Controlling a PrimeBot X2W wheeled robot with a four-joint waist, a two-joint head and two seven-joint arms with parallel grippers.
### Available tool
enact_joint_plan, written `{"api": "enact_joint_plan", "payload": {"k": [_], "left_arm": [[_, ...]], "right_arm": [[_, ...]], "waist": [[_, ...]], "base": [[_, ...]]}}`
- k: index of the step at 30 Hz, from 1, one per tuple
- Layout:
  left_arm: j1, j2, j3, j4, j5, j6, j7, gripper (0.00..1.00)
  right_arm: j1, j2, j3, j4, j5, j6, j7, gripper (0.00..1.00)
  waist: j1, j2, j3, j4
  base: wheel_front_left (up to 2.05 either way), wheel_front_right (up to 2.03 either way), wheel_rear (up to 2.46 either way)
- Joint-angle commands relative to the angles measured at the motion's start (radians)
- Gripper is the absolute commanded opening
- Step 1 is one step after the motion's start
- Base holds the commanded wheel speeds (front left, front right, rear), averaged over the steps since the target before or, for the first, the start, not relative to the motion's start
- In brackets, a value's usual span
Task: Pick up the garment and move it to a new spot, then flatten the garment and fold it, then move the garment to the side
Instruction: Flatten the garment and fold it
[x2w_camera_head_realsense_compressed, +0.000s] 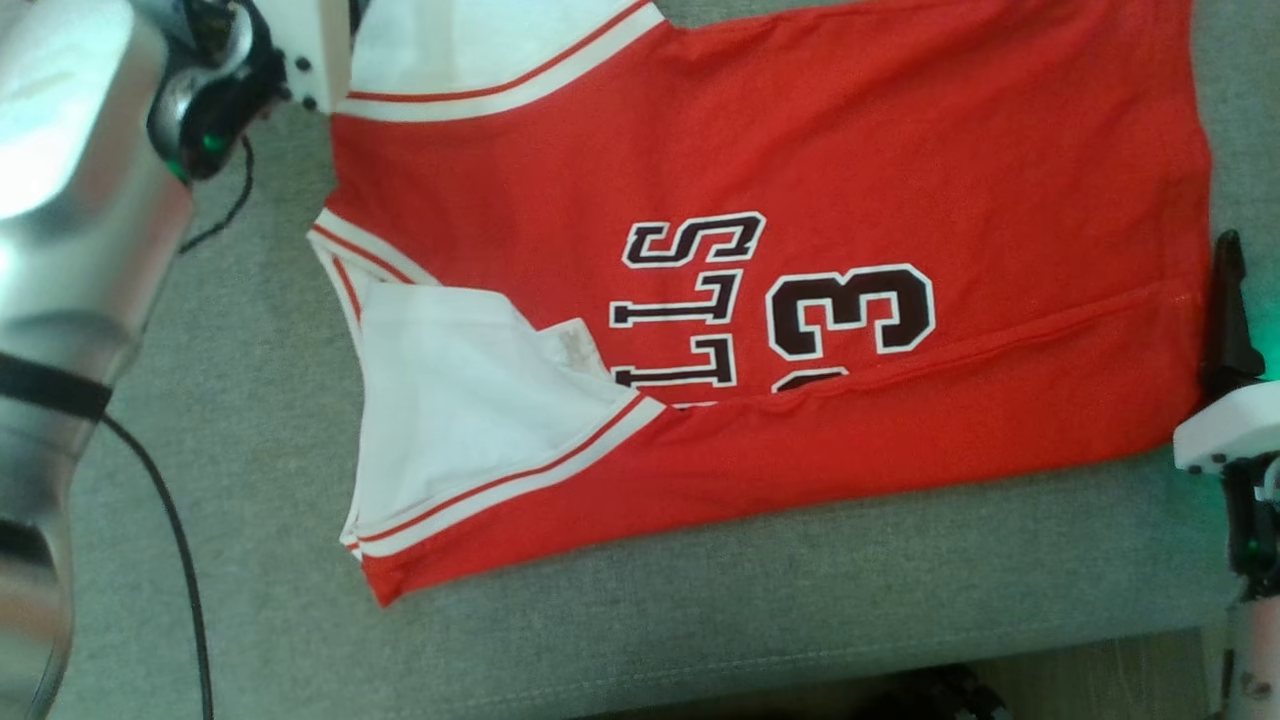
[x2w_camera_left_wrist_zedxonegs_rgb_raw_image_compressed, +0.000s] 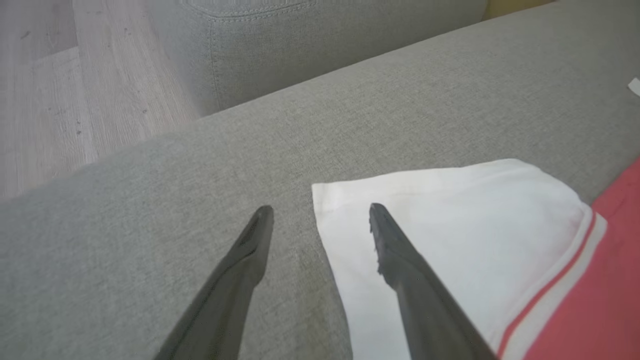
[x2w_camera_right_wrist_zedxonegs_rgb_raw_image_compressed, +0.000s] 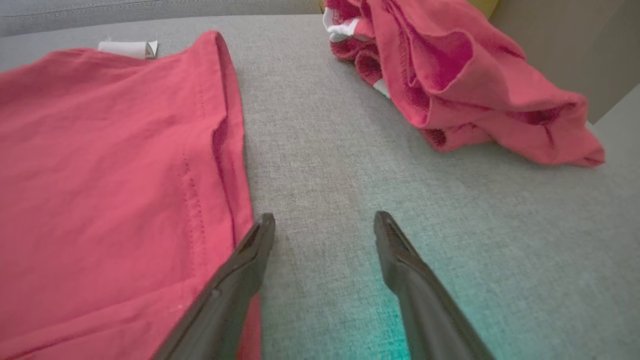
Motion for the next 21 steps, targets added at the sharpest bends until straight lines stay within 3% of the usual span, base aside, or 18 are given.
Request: {"api": "enact_joint_plan", "payload": {"k": [1, 14, 21], "left_arm": [[-0.069, 0.027, 0.029, -0.017, 0.005, 0.004, -0.008, 1.0], [-0.15, -0.011, -0.033, 0.169, 0.054, -0.028, -0.065, 1.0], [-0.17, -0.022, -0.064, 0.227, 0.047, -0.039, -0.045, 1.0]], "right_arm": [[-0.002, -0.014, 0.016, -0.029, 0.003, 0.007, -0.011, 1.0], [-0.021, -0.012, 0.027, -0.014, 0.008, 0.007, -0.021, 1.0], [-0.031, -0.01, 0.033, -0.008, 0.014, 0.007, -0.03, 1.0]], "waist": [[0.0, 0.0, 0.006, -0.005], [0.0, 0.0, 0.037, -0.04], [0.0, 0.0, 0.054, -0.055]], "base": [[0.0, 0.0, 0.0], [0.0, 0.0, 0.0], [0.0, 0.0, 0.0]]}}
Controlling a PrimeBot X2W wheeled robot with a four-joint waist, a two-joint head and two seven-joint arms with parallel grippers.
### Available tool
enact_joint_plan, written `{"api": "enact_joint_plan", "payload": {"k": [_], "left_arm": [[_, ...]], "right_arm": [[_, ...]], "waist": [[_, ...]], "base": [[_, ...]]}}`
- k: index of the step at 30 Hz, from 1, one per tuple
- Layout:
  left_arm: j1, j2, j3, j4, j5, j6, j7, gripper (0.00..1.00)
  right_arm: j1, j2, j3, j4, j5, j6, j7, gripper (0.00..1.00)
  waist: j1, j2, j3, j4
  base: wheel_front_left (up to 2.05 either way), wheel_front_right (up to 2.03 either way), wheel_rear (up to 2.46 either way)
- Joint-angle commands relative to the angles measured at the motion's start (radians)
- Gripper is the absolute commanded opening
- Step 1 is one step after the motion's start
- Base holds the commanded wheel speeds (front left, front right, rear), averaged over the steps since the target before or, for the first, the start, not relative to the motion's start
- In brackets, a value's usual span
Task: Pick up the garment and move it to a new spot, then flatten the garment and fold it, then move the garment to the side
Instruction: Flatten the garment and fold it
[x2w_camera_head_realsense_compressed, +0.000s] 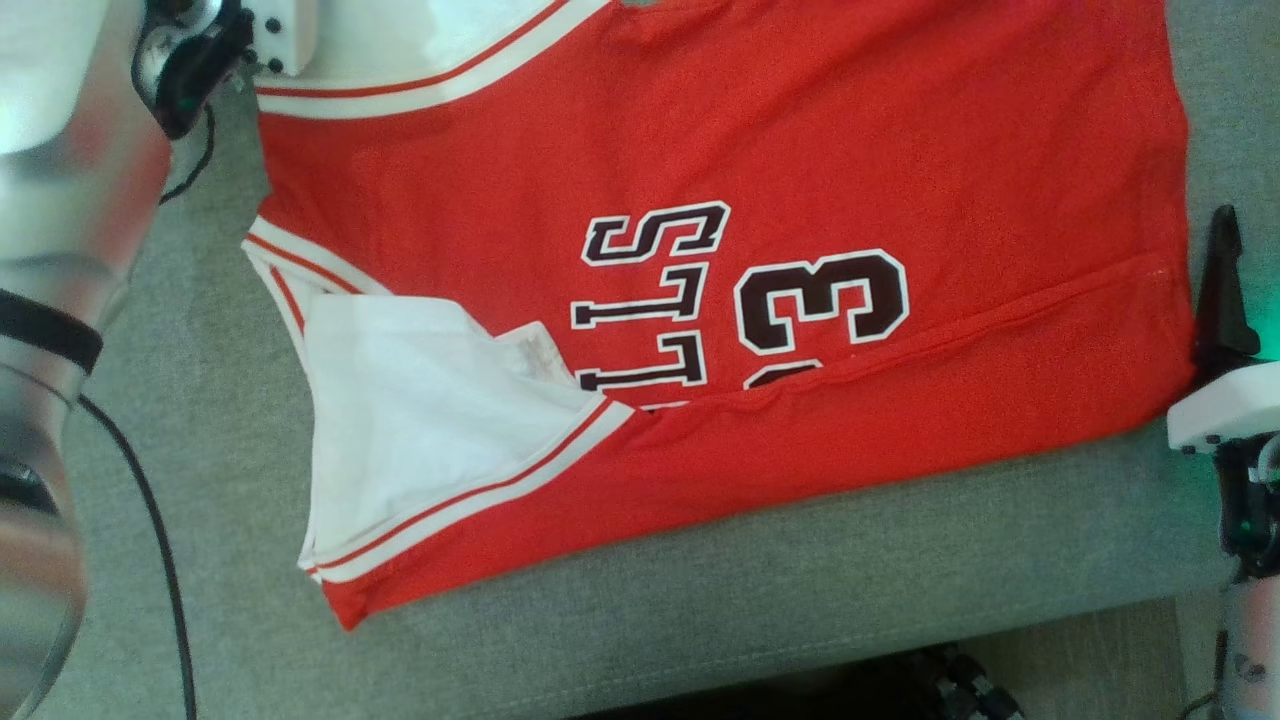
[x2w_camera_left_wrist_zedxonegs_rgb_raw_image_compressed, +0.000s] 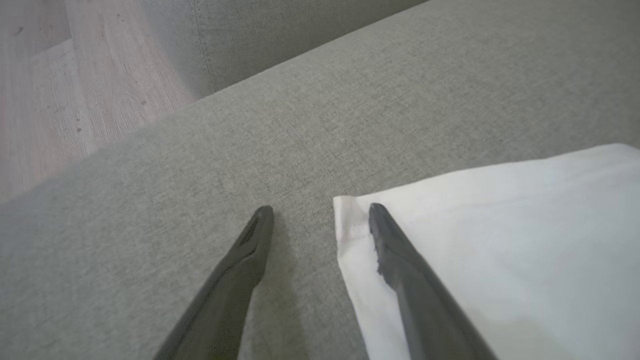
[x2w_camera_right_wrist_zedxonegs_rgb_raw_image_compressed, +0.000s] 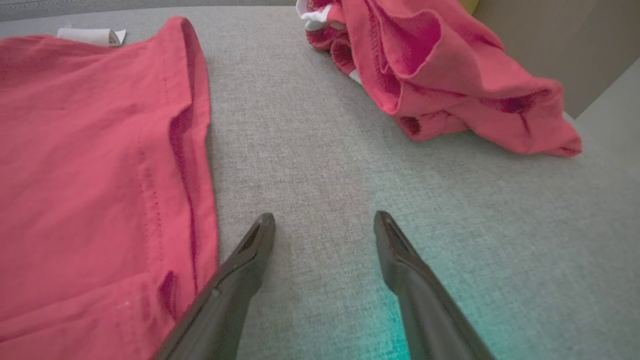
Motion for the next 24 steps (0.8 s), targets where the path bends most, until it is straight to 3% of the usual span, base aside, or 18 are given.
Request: {"api": "enact_joint_plan", "payload": {"k": [1, 2, 3, 4, 11, 17, 24], "left_arm": [[-0.058, 0.026, 0.012, -0.006, -0.005, -0.003, 0.009, 0.89], [-0.06, 0.027, 0.008, -0.003, -0.005, -0.004, 0.009, 0.64], [-0.062, 0.028, 0.004, 0.0, -0.008, -0.005, 0.007, 0.26], [-0.061, 0.028, 0.0, 0.003, -0.012, -0.005, 0.01, 0.0], [-0.061, 0.027, -0.032, -0.015, -0.033, -0.007, -0.02, 0.0], [-0.052, 0.028, -0.056, -0.066, -0.044, -0.007, -0.093, 0.0], [-0.031, 0.036, -0.1, -0.192, -0.076, -0.007, -0.148, 0.0]], "right_arm": [[0.002, -0.01, 0.017, -0.02, 0.011, 0.007, -0.01, 1.0], [0.001, -0.01, 0.016, -0.019, 0.012, 0.007, -0.011, 1.0], [0.001, -0.01, 0.015, -0.018, 0.012, 0.007, -0.012, 1.0], [0.0, -0.01, 0.015, -0.017, 0.012, 0.007, -0.013, 1.0], [-0.021, -0.019, 0.029, -0.027, 0.023, 0.007, -0.011, 1.0], [-0.118, -0.051, 0.096, -0.029, 0.064, 0.007, 0.065, 1.0], [-0.361, -0.118, 0.157, 0.136, 0.09, 0.007, 0.31, 1.0]], "waist": [[0.0, 0.0, 0.004, -0.004], [0.0, 0.0, 0.006, -0.006], [0.0, 0.0, 0.007, -0.007], [0.0, 0.0, 0.008, -0.008], [0.0, 0.0, -0.018, 0.009], [0.0, 0.0, -0.066, 0.04], [0.0, 0.0, -0.119, 0.107]], "base": [[0.0, 0.0, 0.0], [0.0, 0.0, 0.0], [0.0, 0.0, 0.0], [0.0, 0.0, 0.0], [0.0, 0.0, 0.0], [0.0, 0.0, 0.0], [0.0, 0.0, 0.0]]}}
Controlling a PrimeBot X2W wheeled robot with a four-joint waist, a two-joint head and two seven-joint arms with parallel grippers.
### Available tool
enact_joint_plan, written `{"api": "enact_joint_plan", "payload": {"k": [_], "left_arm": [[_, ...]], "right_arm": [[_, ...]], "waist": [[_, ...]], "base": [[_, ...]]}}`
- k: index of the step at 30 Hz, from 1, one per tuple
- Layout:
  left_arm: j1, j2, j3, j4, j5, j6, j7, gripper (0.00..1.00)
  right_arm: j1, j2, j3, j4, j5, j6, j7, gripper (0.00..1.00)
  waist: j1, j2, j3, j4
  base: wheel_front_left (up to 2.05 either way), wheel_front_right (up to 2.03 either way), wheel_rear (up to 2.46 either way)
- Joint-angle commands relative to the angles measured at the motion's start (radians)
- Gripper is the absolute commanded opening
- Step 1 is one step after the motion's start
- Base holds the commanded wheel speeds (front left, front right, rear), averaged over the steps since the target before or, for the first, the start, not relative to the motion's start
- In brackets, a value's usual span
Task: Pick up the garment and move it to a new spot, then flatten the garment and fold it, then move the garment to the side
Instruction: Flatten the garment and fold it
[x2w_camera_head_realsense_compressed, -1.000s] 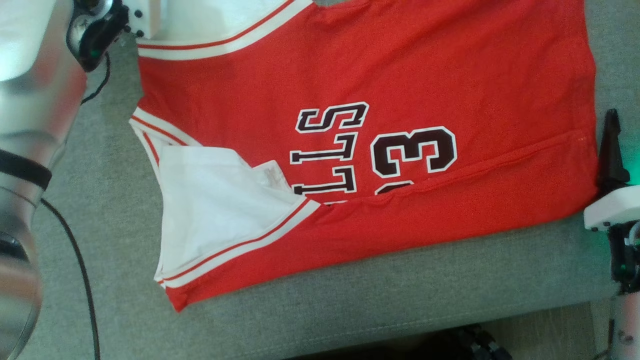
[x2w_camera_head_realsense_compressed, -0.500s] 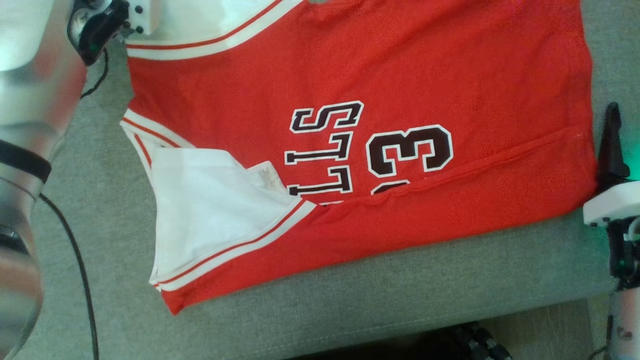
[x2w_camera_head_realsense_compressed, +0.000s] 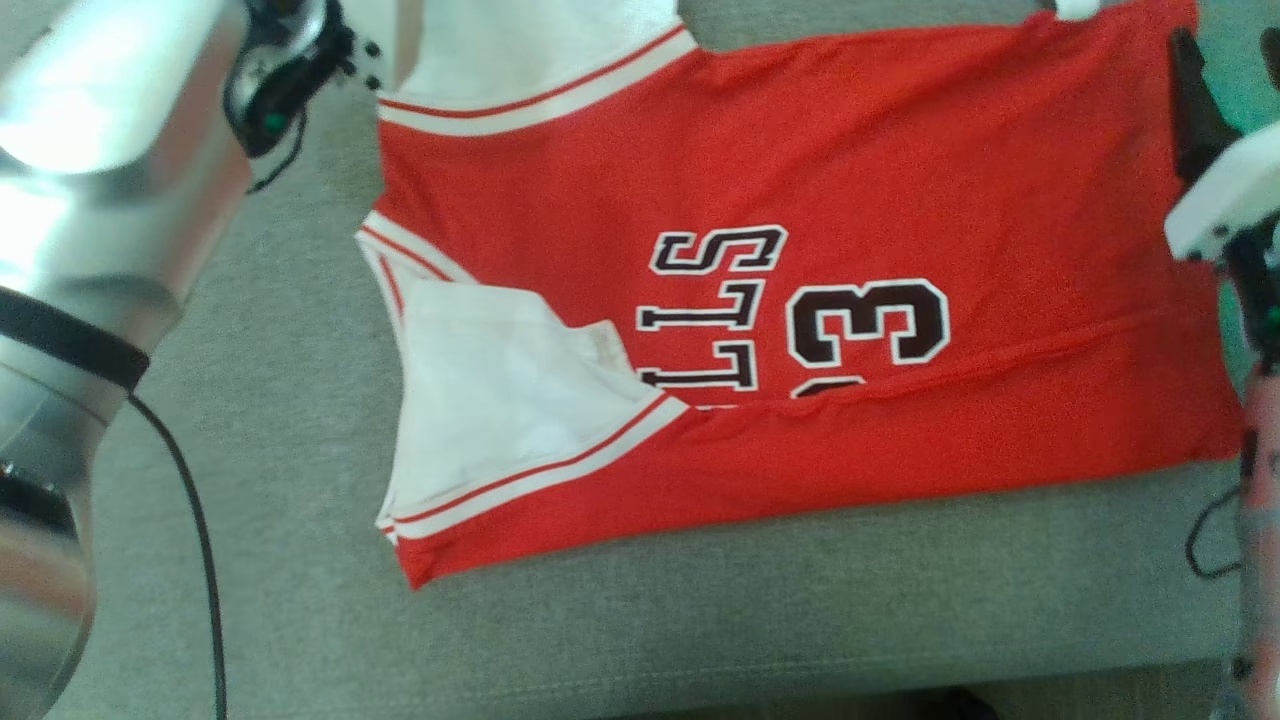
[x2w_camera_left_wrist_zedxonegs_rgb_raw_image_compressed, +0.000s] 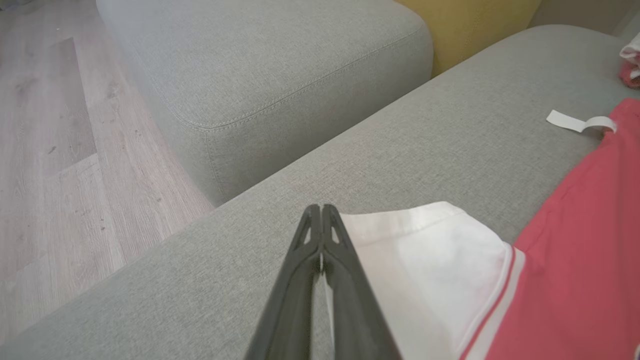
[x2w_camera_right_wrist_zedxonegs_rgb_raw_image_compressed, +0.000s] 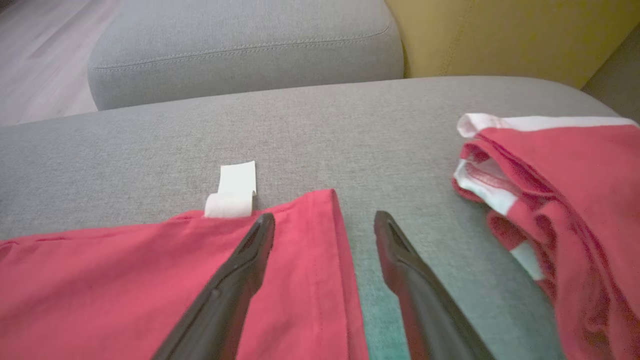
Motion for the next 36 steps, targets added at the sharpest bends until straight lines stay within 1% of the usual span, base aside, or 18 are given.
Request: {"api": "enact_joint_plan", "payload": {"k": [1, 3, 6, 9, 16, 21, 23, 24, 27, 28, 29, 30, 31, 32, 36], "left_arm": [[-0.031, 0.037, 0.026, -0.026, -0.006, 0.001, -0.006, 0.0], [-0.028, 0.044, 0.02, -0.053, -0.01, 0.001, -0.008, 0.0], [-0.022, 0.057, 0.014, -0.098, -0.015, 0.001, -0.005, 0.0], [-0.02, 0.067, 0.012, -0.125, -0.015, 0.004, -0.003, 0.0], [-0.015, 0.082, 0.007, -0.164, -0.014, 0.014, 0.005, 0.0], [-0.011, 0.088, 0.004, -0.172, -0.016, 0.018, 0.007, 0.0], [-0.01, 0.091, 0.002, -0.172, -0.017, 0.017, 0.007, 0.0], [-0.009, 0.092, 0.001, -0.171, -0.018, 0.017, 0.008, 0.0], [-0.009, 0.094, -0.001, -0.168, -0.02, 0.017, 0.011, 0.0], [-0.009, 0.094, -0.002, -0.168, -0.02, 0.017, 0.012, 0.0], [-0.009, 0.094, -0.003, -0.167, -0.021, 0.017, 0.012, 0.0], [-0.009, 0.093, -0.004, -0.166, -0.021, 0.017, 0.012, 0.0], [-0.01, 0.093, -0.005, -0.165, -0.022, 0.016, 0.011, 0.0], [-0.01, 0.093, -0.006, -0.164, -0.022, 0.016, 0.01, 0.0], [-0.013, 0.093, -0.012, -0.159, -0.016, 0.015, 0.004, 0.0]], "right_arm": [[-0.017, -0.014, 0.016, -0.018, 0.005, 0.007, 0.015, 1.0], [-0.056, -0.021, 0.02, 0.035, 0.009, 0.007, 0.056, 1.0], [-0.11, -0.023, 0.015, 0.112, 0.027, 0.007, 0.086, 1.0], [-0.139, -0.039, 0.019, 0.157, 0.017, 0.007, 0.086, 1.0], [-0.198, -0.053, 0.021, 0.25, -0.005, 0.007, 0.079, 1.0], [-0.226, -0.05, 0.034, 0.288, -0.012, 0.007, 0.061, 1.0], [-0.231, -0.048, 0.041, 0.296, -0.012, 0.007, 0.054, 0.92], [-0.233, -0.047, 0.043, 0.3, -0.012, 0.007, 0.052, 0.82], [-0.239, -0.045, 0.047, 0.308, -0.012, 0.007, 0.048, 0.65], [-0.24, -0.046, 0.046, 0.311, -0.013, 0.007, 0.048, 0.58], [-0.24, -0.046, 0.046, 0.314, -0.015, 0.007, 0.048, 0.48], [-0.241, -0.046, 0.045, 0.316, -0.016, 0.007, 0.048, 0.42], [-0.241, -0.047, 0.044, 0.316, -0.018, 0.007, 0.046, 0.33], [-0.243, -0.048, 0.04, 0.316, -0.019, 0.007, 0.04, 0.31], [-0.249, -0.051, 0.033, 0.32, -0.023, 0.007, 0.034, 0.33]], "waist": [[0.0, 0.0, -0.014, 0.02], [0.0, 0.0, -0.019, 0.031], [0.0, 0.0, -0.02, 0.044], [0.0, 0.0, -0.015, 0.05], [0.0, 0.0, -0.003, 0.058], [0.0, 0.0, -0.004, 0.059], [0.0, 0.0, -0.005, 0.059], [0.0, 0.0, -0.006, 0.058], [0.0, 0.0, -0.007, 0.058], [0.0, 0.0, -0.007, 0.058], [0.0, 0.0, -0.008, 0.058], [0.0, 0.0, -0.008, 0.058], [0.0, 0.0, -0.009, 0.059], [0.0, 0.0, -0.009, 0.059], [0.0, 0.0, -0.009, 0.061]], "base": [[0.0, 0.0, 0.0], [0.0, 0.0, 0.0], [0.0, 0.0, 0.0], [0.0, 0.0, 0.0], [0.0, 0.0, 0.0], [0.0, 0.0, 0.0], [0.0, 0.0, 0.0], [0.0, 0.0, 0.0], [0.0, 0.0, 0.0], [0.0, 0.0, 0.0], [0.0, 0.0, 0.0], [0.0, 0.0, 0.0], [0.0, 0.0, 0.0], [0.0, 0.0, 0.0], [0.0, 0.0, 0.0]]}}
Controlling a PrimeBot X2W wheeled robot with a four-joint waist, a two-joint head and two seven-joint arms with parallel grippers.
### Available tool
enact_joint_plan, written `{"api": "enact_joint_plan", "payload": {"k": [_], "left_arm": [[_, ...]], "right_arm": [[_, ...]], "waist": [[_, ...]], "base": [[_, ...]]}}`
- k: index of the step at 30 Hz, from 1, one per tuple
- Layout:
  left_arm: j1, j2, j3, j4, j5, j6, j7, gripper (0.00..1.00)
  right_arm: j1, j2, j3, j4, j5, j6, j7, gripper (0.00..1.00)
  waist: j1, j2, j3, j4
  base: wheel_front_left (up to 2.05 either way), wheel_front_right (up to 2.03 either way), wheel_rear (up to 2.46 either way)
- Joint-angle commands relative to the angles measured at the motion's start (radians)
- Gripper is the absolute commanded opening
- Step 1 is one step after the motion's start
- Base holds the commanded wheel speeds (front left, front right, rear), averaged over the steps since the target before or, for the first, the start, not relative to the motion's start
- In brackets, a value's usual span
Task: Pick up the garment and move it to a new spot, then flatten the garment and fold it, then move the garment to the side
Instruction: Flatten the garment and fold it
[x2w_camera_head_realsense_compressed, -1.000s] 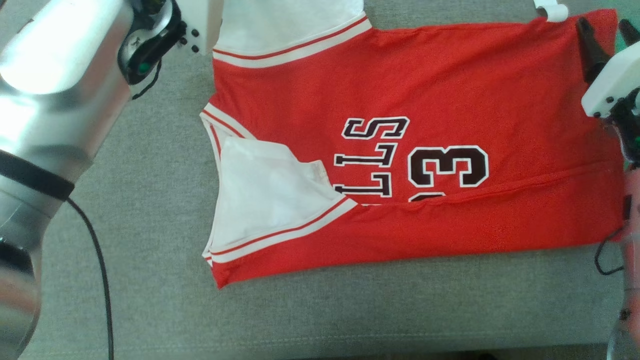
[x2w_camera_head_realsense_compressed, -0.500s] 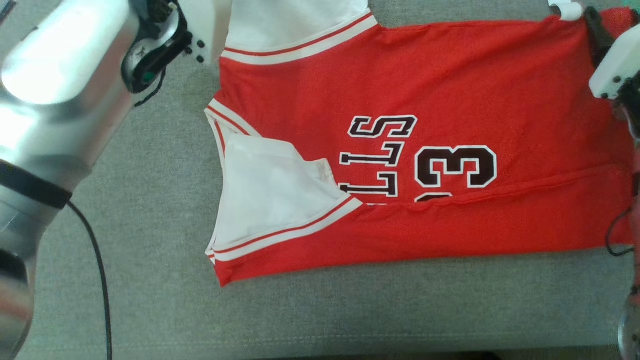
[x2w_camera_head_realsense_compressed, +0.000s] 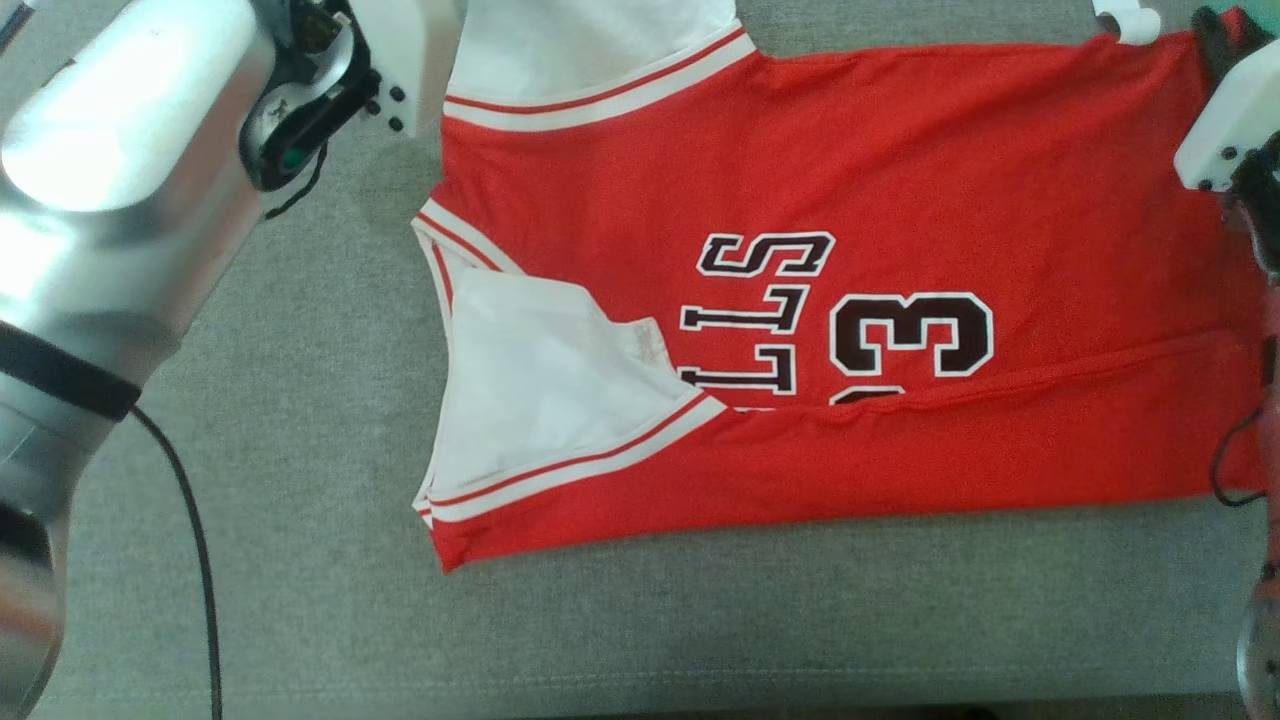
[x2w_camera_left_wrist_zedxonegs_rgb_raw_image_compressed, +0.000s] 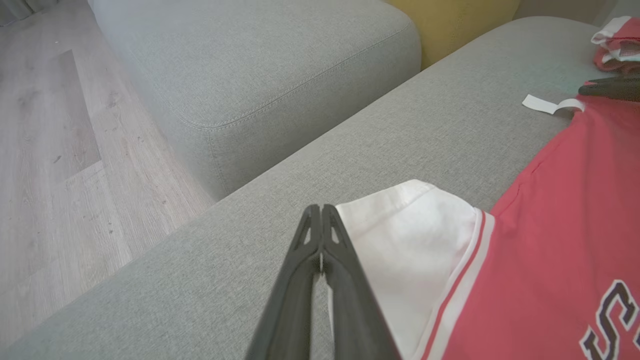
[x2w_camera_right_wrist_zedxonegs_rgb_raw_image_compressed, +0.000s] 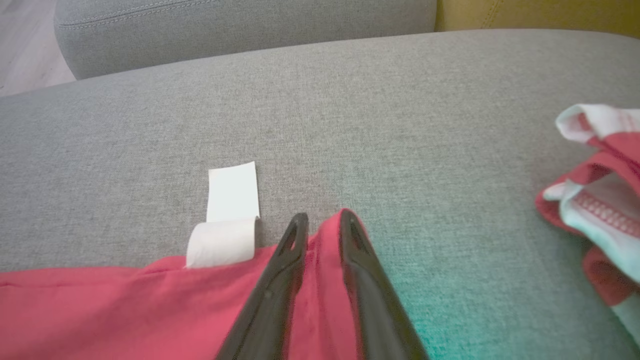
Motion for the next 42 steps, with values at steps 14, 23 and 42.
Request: {"api": "enact_joint_plan", "payload": {"k": [14, 23, 42], "left_arm": [[-0.068, 0.043, 0.037, 0.038, 0.032, 0.011, -0.135, 0.0], [-0.07, 0.04, 0.091, 0.023, -0.006, 0.017, -0.244, 0.0], [0.396, 0.22, 0.109, -0.459, -0.206, 0.151, -0.234, 0.0]], "right_arm": [[-0.065, -0.012, -0.028, -0.019, 0.02, 0.007, -0.084, 0.0], [-0.055, -0.063, -0.061, -0.023, 0.102, 0.007, -0.146, 0.0], [0.297, -0.077, -0.107, -0.177, 0.201, 0.007, -0.128, 0.0]], "waist": [[0.0, 0.0, -0.027, 0.012], [0.0, 0.0, -0.074, 0.034], [0.0, 0.0, -0.176, 0.088]], "base": [[0.0, 0.0, 0.0], [0.0, 0.0, 0.0], [0.0, 0.0, 0.0]]}}
